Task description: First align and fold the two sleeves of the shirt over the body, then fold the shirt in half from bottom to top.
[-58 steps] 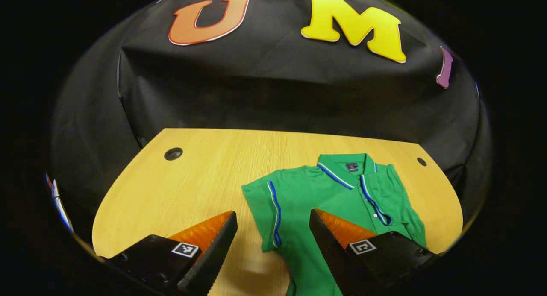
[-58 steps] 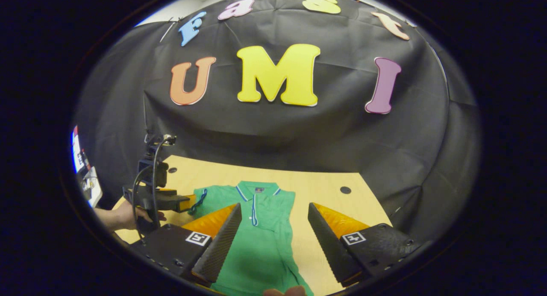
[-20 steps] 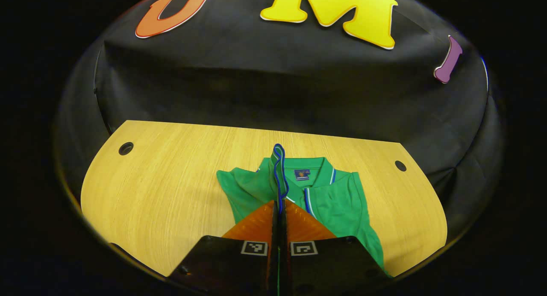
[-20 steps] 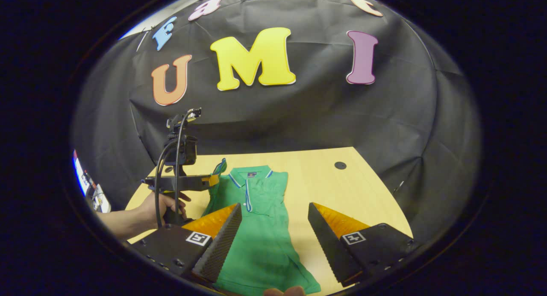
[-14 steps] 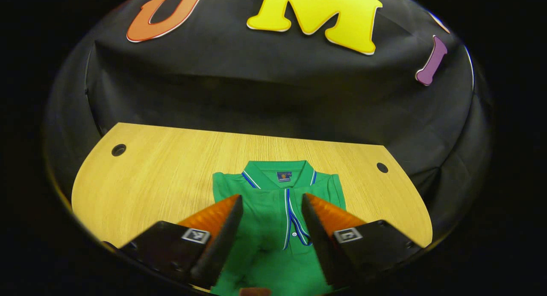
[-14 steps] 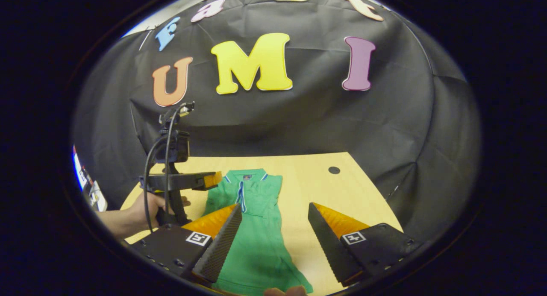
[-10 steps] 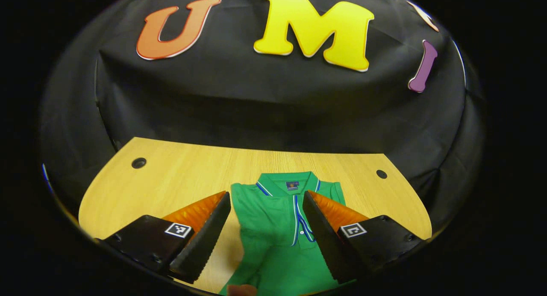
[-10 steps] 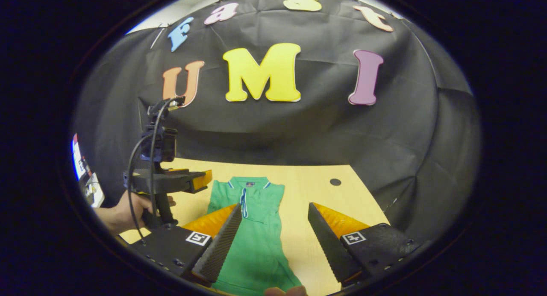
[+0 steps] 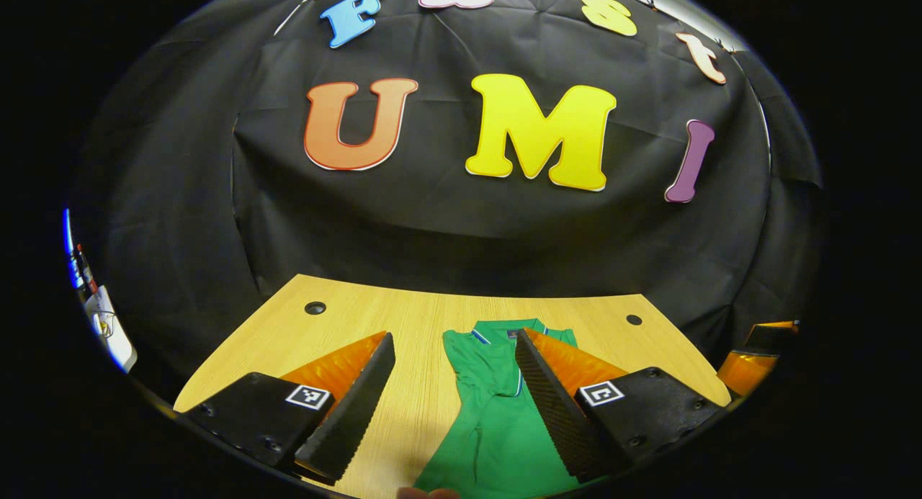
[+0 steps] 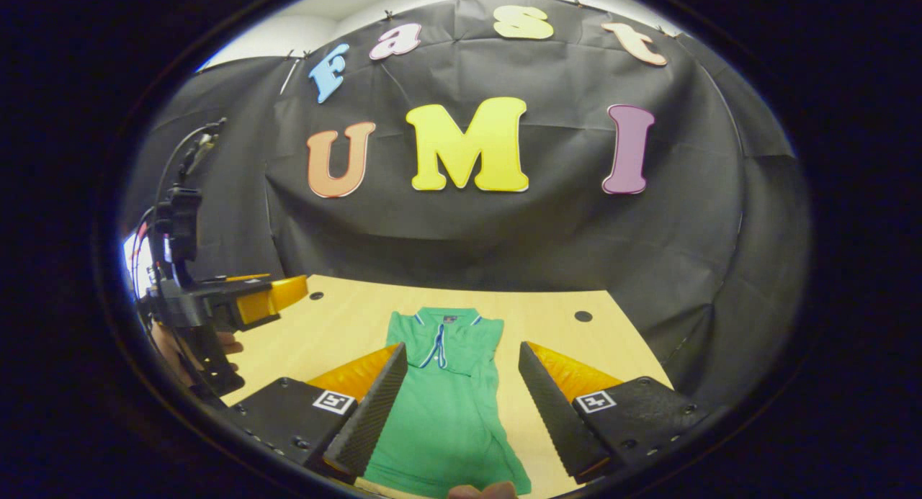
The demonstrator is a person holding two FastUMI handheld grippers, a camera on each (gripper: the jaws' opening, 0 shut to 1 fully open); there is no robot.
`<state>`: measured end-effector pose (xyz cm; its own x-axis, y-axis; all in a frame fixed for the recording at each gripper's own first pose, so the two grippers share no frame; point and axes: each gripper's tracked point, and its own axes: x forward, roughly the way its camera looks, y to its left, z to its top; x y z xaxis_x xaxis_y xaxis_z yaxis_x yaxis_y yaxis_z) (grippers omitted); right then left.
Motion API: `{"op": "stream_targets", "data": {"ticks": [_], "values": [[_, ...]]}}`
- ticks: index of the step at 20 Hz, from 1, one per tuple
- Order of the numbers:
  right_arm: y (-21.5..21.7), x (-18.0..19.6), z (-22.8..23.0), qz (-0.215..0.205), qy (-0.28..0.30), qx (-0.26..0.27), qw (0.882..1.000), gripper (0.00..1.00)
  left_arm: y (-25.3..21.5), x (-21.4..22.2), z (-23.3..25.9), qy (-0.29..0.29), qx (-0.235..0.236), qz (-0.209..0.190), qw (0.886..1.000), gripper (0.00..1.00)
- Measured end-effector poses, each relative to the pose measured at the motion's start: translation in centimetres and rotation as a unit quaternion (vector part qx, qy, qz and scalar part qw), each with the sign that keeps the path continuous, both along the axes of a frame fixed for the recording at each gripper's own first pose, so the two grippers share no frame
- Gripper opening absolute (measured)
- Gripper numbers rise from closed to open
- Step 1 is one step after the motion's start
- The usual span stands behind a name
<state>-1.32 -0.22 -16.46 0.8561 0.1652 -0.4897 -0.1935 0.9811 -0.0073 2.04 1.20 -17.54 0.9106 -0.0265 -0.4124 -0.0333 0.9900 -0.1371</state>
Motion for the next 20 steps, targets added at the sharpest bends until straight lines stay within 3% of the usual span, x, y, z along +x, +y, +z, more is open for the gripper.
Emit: {"op": "stream_targets", "data": {"ticks": [7,12,20], "values": [[-4.3,-5.5,-3.6,-0.012,0.026,-0.029,0.999,0.95,0.4,-9.3,-2.5,0.017,0.011,-0.027,0.999,1.0],[-6.7,-10.1,-9.5,-0.017,0.087,-0.041,0.995,0.96,-1.3,-14.6,-7.9,0.072,0.016,-0.073,0.995,1.0],[-10.9,-14.1,-19.1,-0.032,0.179,-0.069,0.981,0.96,-0.8,-21.0,-17.1,0.17,0.009,-0.08,0.982,1.0]]}}
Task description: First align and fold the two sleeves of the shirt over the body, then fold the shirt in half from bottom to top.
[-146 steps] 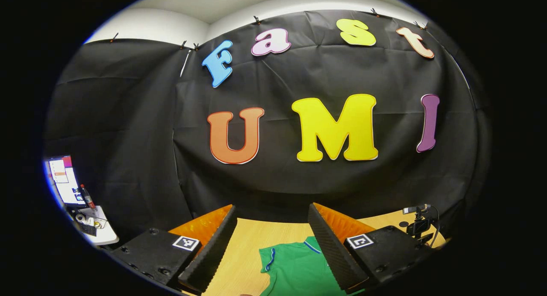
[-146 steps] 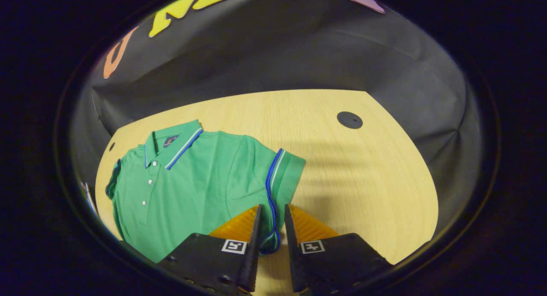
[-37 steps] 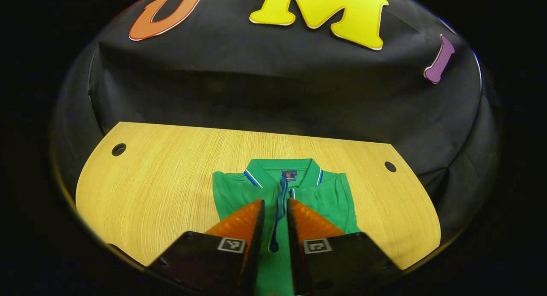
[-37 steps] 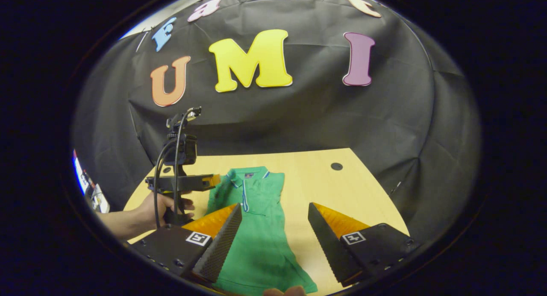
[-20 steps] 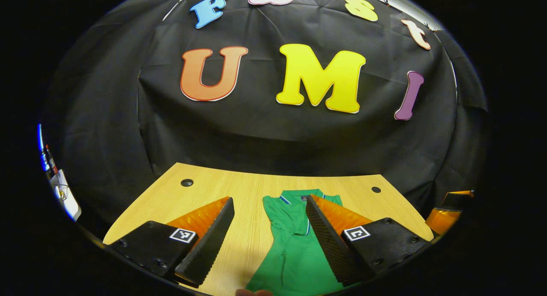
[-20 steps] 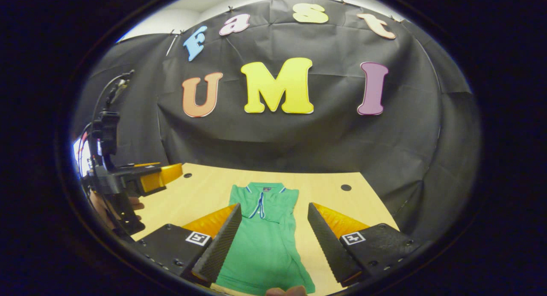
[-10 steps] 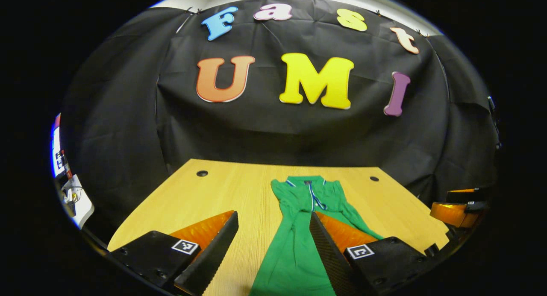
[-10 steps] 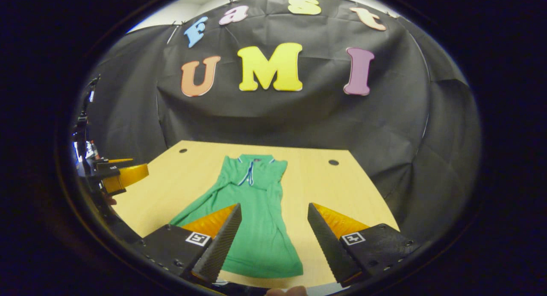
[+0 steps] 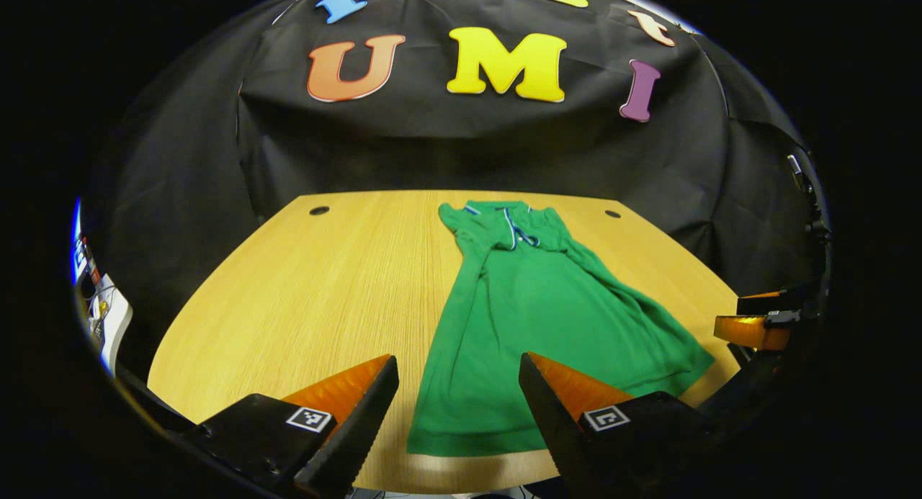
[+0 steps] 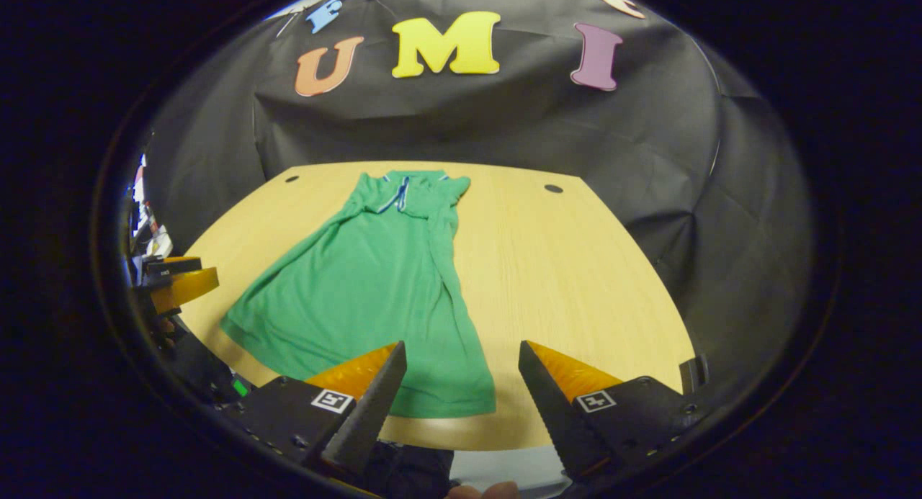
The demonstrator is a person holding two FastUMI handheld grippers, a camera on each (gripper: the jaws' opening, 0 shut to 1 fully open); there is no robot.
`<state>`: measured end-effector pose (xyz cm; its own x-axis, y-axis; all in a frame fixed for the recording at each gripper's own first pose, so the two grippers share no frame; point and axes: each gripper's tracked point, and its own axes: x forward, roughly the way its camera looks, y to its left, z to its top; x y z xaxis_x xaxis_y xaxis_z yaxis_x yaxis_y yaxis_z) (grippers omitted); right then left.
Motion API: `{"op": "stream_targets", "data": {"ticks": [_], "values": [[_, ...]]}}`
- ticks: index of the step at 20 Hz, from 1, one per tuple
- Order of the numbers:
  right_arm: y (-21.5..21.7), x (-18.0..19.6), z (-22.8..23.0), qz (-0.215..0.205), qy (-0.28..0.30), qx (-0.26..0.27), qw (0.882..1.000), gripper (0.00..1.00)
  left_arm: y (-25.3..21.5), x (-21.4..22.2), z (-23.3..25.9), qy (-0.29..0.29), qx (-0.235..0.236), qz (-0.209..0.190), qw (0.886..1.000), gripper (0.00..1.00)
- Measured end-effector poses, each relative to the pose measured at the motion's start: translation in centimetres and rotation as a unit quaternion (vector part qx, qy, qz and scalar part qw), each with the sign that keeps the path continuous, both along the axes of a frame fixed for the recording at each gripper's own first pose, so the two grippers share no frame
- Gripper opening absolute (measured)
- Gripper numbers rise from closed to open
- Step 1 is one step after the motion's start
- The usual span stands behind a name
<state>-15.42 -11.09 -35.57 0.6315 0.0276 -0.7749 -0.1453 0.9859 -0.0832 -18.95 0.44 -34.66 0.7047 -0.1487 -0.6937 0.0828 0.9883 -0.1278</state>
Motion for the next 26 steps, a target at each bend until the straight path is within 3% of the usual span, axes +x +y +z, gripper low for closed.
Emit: {"op": "stream_targets", "data": {"ticks": [2,4,8,12,14,15,16,17,18,19,20,21,22,23,26], "values": [[-0.6,-0.1,-1.8,-0.003,0.013,0.0,1.0,0.94,0.6,-0.8,-1.9,0.02,0.001,0.005,1.0,1.0],[-0.9,-0.3,-3.6,0.002,0.031,0.0,1.0,0.99,1.3,-1.1,-3.1,0.032,0.005,0.004,0.999,1.0],[-1.3,0.0,-6.0,0.002,0.049,-0.001,0.999,0.94,1.5,-2.0,-5.4,0.065,0.001,0.003,0.998,1.0],[-1.1,-0.1,-7.3,0.0,0.065,0.004,0.998,1.0,1.0,-2.6,-6.9,0.083,0.017,0.0,0.996,1.0],[-0.7,-0.4,-7.6,-0.005,0.072,0.021,0.997,0.94,1.1,-2.8,-7.0,0.087,0.034,-0.005,0.996,1.0],[-0.6,-0.4,-7.4,-0.008,0.07,0.024,0.997,0.95,1.1,-3.0,-6.9,0.09,0.034,-0.003,0.995,1.0],[-0.4,-0.5,-7.7,-0.005,0.074,0.024,0.997,0.89,1.1,-3.0,-6.9,0.095,0.036,0.001,0.995,1.0],[-0.3,-0.5,-7.7,-0.006,0.076,0.028,0.997,0.85,0.8,-3.0,-6.9,0.096,0.034,0.006,0.995,0.94],[-0.4,-0.6,-7.7,-0.014,0.08,0.035,0.996,0.69,0.5,-3.1,-6.8,0.097,0.035,0.007,0.995,0.87],[-0.5,-0.5,-7.8,-0.023,0.082,0.042,0.996,0.53,0.2,-3.1,-6.7,0.098,0.032,0.001,0.995,0.66],[-0.2,-0.5,-7.8,-0.028,0.084,0.055,0.995,0.36,-0.3,-3.1,-6.7,0.1,0.03,-0.007,0.995,0.58],[0.2,-0.6,-7.9,-0.034,0.092,0.061,0.993,0.24,-0.6,-3.1,-6.7,0.102,0.026,-0.013,0.994,0.37],[0.3,-0.5,-7.7,-0.035,0.093,0.062,0.993,0.02,-0.5,-3.1,-6.5,0.104,0.026,-0.008,0.994,0.24],[0.5,-0.6,-7.8,-0.032,0.1,0.06,0.993,0.02,-0.7,-3.0,-6.5,0.109,0.022,-0.004,0.994,0.07],[1.2,-0.6,-6.3,-0.026,0.104,0.069,0.992,0.0,-1.2,-2.4,-5.2,0.111,0.0,-0.004,0.994,0.06]]}}
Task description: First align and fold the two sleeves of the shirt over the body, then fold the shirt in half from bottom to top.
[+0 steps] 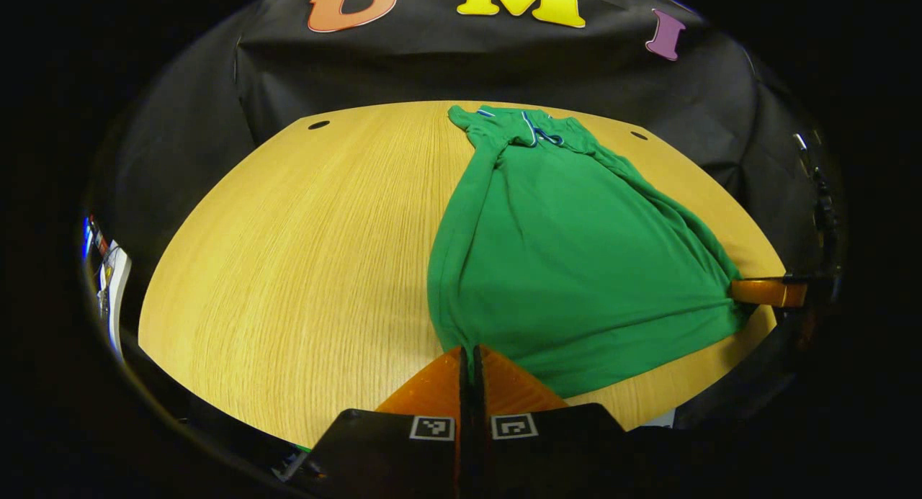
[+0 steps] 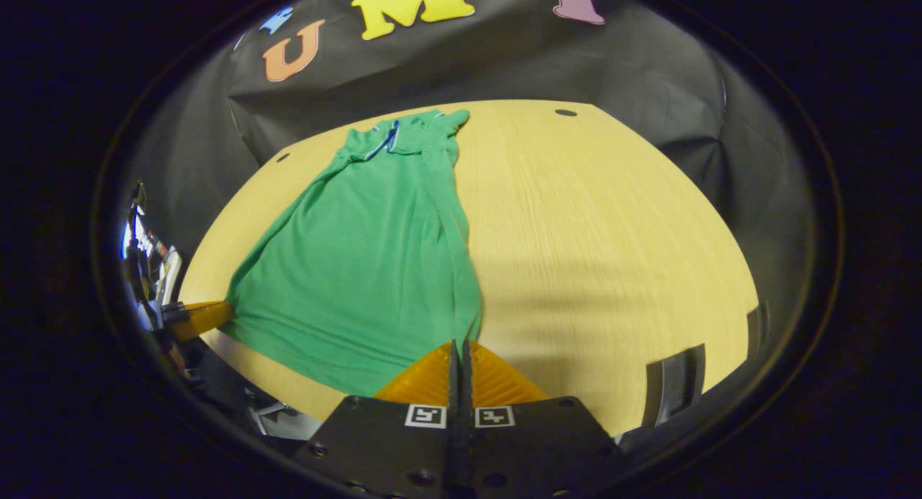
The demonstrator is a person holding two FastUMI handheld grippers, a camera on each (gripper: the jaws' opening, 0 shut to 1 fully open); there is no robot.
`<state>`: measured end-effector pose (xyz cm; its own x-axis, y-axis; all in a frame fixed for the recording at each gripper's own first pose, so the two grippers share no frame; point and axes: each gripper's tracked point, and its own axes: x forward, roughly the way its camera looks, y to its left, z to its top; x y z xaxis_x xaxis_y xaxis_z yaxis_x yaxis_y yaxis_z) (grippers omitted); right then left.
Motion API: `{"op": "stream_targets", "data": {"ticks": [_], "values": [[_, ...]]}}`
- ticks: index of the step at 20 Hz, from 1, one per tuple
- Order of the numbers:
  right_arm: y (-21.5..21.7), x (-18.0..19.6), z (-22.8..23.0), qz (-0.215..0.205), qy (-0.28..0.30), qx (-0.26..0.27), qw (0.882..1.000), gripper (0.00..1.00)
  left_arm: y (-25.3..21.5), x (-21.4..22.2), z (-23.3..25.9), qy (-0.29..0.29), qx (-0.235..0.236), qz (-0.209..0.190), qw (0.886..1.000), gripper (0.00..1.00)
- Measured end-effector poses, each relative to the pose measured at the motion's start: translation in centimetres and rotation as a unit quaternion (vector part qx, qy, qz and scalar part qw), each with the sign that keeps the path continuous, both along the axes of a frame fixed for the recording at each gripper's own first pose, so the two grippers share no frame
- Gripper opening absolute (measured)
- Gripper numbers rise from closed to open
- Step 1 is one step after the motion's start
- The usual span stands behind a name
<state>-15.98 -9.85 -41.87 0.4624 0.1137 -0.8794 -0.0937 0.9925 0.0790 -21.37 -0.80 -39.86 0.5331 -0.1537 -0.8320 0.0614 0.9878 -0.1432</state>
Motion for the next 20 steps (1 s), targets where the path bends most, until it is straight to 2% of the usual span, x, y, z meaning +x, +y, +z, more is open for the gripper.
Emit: {"op": "stream_targets", "data": {"ticks": [6,9,13,16,20], "values": [[0.5,2.7,4.1,0.005,-0.036,0.009,0.999,0.0,0.1,3.7,4.4,-0.048,-0.015,-0.01,0.999,0.06],[1.3,5.7,6.7,0.004,-0.064,0.018,0.998,0.0,0.2,6.5,6.9,-0.076,-0.028,-0.008,0.997,0.05],[2.8,11.1,9.5,0.01,-0.098,0.028,0.995,0.0,0.8,12.2,10.0,-0.119,-0.03,-0.001,0.992,0.06],[4.0,16.1,10.9,0.015,-0.118,0.039,0.992,0.0,0.9,16.5,10.9,-0.134,-0.025,-0.012,0.991,0.05],[4.5,23.2,12.8,0.019,-0.139,0.04,0.989,0.0,0.8,23.9,12.0,-0.16,-0.027,-0.006,0.987,0.05]]}}
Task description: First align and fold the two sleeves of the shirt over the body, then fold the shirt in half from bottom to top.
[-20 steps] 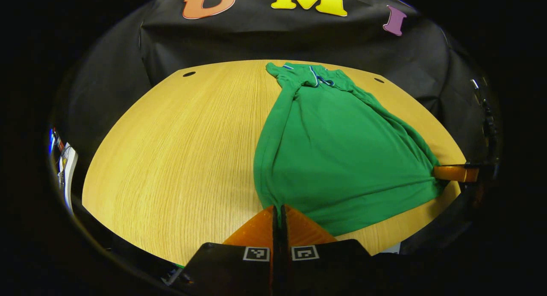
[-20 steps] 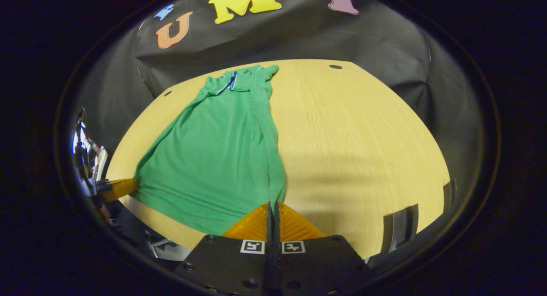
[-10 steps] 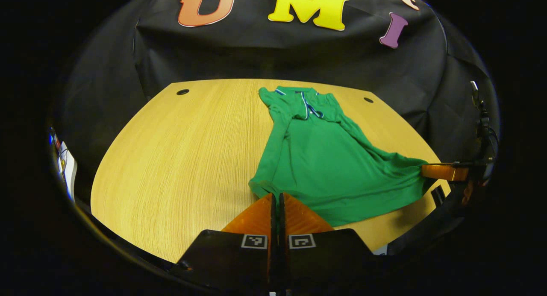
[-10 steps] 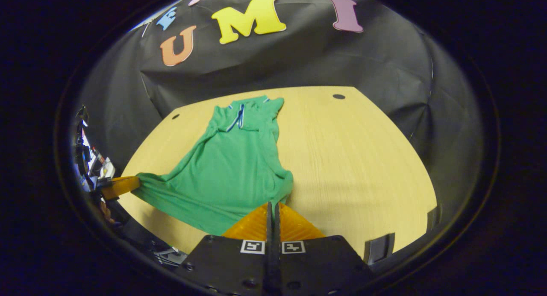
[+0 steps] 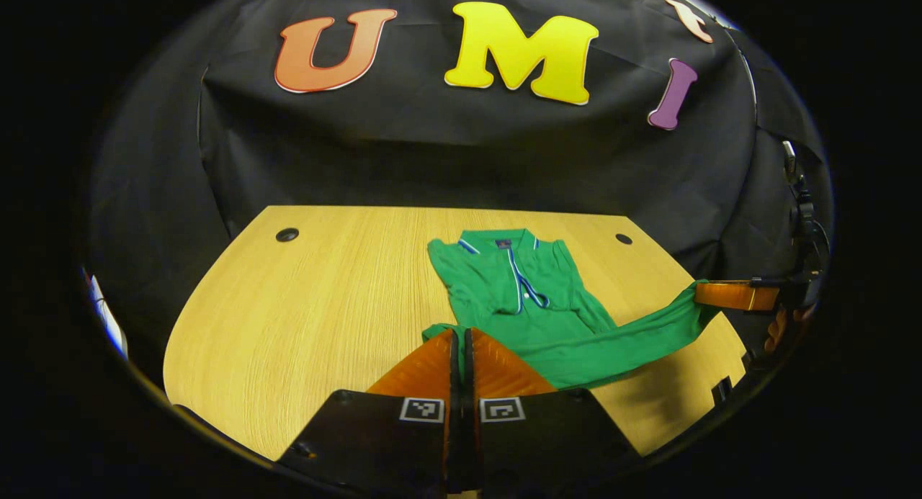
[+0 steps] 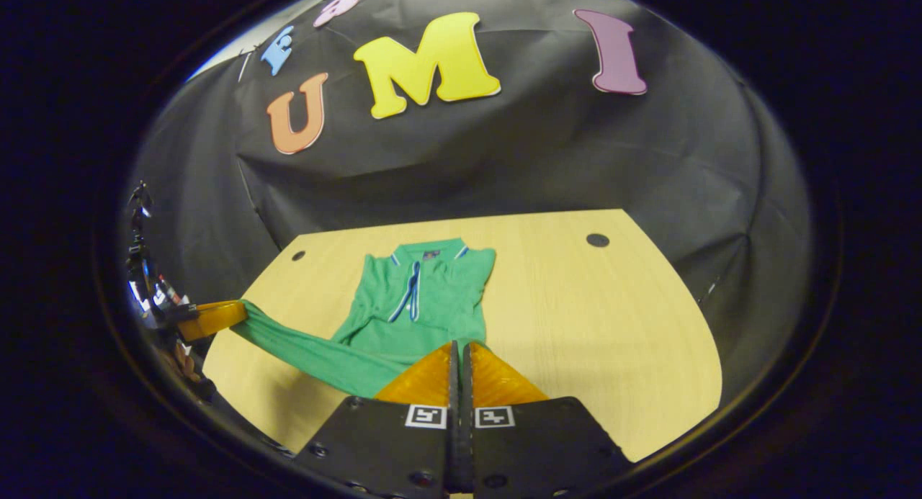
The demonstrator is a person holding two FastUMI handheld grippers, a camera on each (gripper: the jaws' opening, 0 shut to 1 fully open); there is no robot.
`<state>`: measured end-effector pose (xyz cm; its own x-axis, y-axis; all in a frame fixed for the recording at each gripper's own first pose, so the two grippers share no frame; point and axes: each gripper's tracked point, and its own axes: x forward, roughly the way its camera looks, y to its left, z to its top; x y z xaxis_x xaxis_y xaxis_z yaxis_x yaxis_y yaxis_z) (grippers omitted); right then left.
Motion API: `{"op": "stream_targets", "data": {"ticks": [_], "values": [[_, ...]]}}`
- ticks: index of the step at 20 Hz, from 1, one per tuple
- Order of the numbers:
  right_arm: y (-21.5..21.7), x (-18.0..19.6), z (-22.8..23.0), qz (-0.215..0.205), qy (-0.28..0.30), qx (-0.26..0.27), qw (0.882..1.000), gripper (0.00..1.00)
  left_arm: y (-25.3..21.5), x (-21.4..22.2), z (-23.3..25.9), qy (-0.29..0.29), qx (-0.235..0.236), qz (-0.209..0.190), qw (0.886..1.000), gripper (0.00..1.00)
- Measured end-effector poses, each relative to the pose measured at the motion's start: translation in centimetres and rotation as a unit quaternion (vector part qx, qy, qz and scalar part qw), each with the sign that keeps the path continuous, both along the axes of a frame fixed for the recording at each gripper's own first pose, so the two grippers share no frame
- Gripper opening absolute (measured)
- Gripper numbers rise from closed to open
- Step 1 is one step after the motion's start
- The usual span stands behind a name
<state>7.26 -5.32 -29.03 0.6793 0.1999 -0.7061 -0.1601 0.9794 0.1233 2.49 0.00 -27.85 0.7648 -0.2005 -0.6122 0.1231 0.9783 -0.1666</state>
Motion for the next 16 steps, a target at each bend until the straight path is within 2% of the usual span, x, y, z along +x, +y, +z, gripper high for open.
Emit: {"op": "stream_targets", "data": {"ticks": [3,6,11,16], "values": [[0.5,5.8,0.8,0.008,-0.017,-0.005,1.0,0.0,-0.7,5.3,0.0,-0.014,-0.019,0.02,1.0,0.06],[1.6,11.5,0.7,0.012,-0.025,-0.003,1.0,0.01,-0.5,10.1,-0.4,-0.029,-0.019,0.035,0.999,0.05],[3.8,20.3,-0.8,0.029,-0.044,-0.014,0.999,0.0,-0.3,17.3,-2.2,-0.044,-0.016,0.04,0.998,0.06],[4.6,25.9,-4.1,0.017,-0.039,-0.009,0.999,0.0,-0.2,22.6,-5.2,-0.045,-0.014,0.048,0.998,0.06]]}}
